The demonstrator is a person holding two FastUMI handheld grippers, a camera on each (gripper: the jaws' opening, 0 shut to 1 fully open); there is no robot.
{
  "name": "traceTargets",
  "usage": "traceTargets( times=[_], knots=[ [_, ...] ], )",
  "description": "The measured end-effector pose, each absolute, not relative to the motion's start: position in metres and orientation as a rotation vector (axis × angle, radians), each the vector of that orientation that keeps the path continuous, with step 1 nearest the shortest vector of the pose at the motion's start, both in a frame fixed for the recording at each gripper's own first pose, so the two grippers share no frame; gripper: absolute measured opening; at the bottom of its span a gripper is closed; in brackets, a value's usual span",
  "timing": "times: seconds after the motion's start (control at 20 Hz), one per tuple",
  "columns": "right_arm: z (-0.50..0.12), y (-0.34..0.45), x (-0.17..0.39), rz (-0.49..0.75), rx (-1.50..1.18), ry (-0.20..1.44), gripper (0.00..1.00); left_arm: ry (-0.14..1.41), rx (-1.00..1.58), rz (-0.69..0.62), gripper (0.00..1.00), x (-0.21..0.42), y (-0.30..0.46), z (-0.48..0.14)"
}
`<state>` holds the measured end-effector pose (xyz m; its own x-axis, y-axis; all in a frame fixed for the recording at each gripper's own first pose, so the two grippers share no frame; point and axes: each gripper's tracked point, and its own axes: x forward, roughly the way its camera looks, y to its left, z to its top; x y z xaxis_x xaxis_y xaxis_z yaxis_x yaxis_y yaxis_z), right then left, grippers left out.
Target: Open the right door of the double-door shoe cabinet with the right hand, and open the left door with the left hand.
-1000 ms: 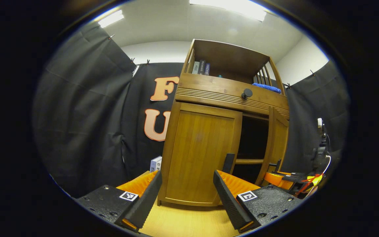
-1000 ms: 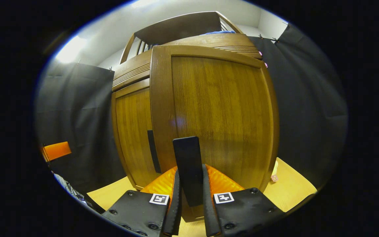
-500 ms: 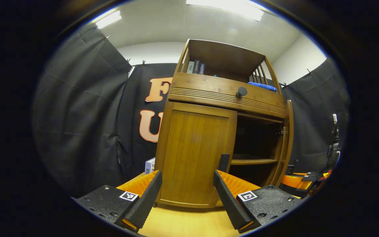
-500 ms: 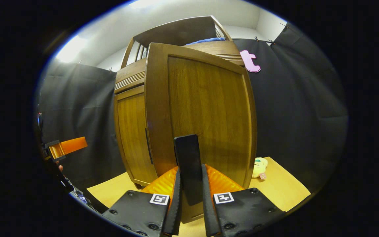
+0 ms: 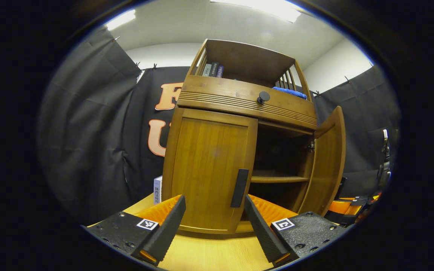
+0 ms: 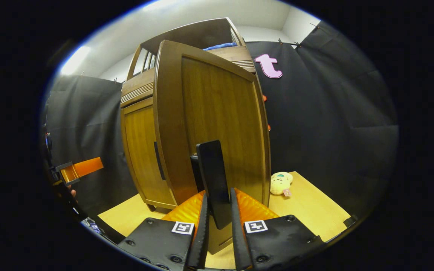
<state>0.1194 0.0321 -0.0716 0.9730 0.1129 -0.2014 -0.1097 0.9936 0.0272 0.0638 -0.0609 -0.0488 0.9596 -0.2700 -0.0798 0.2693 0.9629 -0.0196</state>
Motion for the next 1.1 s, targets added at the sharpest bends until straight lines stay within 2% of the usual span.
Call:
traceTargets(
  times=[0.2, 0.25, 0.35, 0.4, 0.45, 0.55, 0.7, 0.75, 0.8, 0.85, 0.9, 0.95, 1.05, 1.1],
  knots=[
    [-0.072, 0.029, 0.117, 0.108, 0.028, 0.211, 0.41, 0.084, -0.016, -0.274, 0.92, 0.065, -0.062, -0.049],
    [-0.072, 0.028, 0.116, 0.105, 0.027, 0.213, 0.36, 0.084, -0.017, -0.272, 0.92, 0.066, -0.062, -0.050],
    [-0.073, 0.026, 0.115, 0.100, 0.021, 0.219, 0.41, 0.084, -0.017, -0.272, 0.95, 0.066, -0.062, -0.052],
    [-0.072, 0.022, 0.114, 0.094, 0.016, 0.220, 0.31, 0.086, -0.015, -0.273, 0.94, 0.067, -0.062, -0.053],
    [-0.072, 0.020, 0.114, 0.086, 0.012, 0.220, 0.31, 0.088, -0.013, -0.275, 0.91, 0.067, -0.063, -0.055],
    [-0.071, 0.015, 0.113, 0.073, 0.005, 0.219, 0.31, 0.087, -0.009, -0.279, 0.91, 0.068, -0.066, -0.054],
    [-0.071, 0.008, 0.110, 0.053, -0.005, 0.227, 0.41, 0.089, -0.009, -0.293, 0.92, 0.070, -0.072, -0.056],
    [-0.070, 0.003, 0.109, 0.045, -0.015, 0.233, 0.41, 0.091, -0.008, -0.298, 0.92, 0.070, -0.073, -0.057],
    [-0.070, -0.003, 0.108, 0.030, -0.026, 0.235, 0.40, 0.092, -0.007, -0.303, 0.92, 0.070, -0.074, -0.058],
    [-0.070, -0.008, 0.107, 0.015, -0.031, 0.236, 0.30, 0.093, -0.006, -0.306, 0.92, 0.071, -0.075, -0.059],
    [-0.071, -0.012, 0.107, 0.002, -0.030, 0.238, 0.31, 0.097, -0.004, -0.307, 0.92, 0.073, -0.074, -0.058],
    [-0.072, -0.017, 0.107, -0.016, -0.030, 0.240, 0.41, 0.102, -0.002, -0.308, 0.92, 0.073, -0.075, -0.060],
    [-0.071, -0.042, 0.107, -0.090, -0.055, 0.238, 0.27, 0.108, -0.003, -0.312, 0.91, 0.074, -0.077, -0.062],
    [-0.070, -0.054, 0.107, -0.121, -0.050, 0.234, 0.34, 0.111, -0.003, -0.315, 0.92, 0.074, -0.078, -0.063]
  ],
)
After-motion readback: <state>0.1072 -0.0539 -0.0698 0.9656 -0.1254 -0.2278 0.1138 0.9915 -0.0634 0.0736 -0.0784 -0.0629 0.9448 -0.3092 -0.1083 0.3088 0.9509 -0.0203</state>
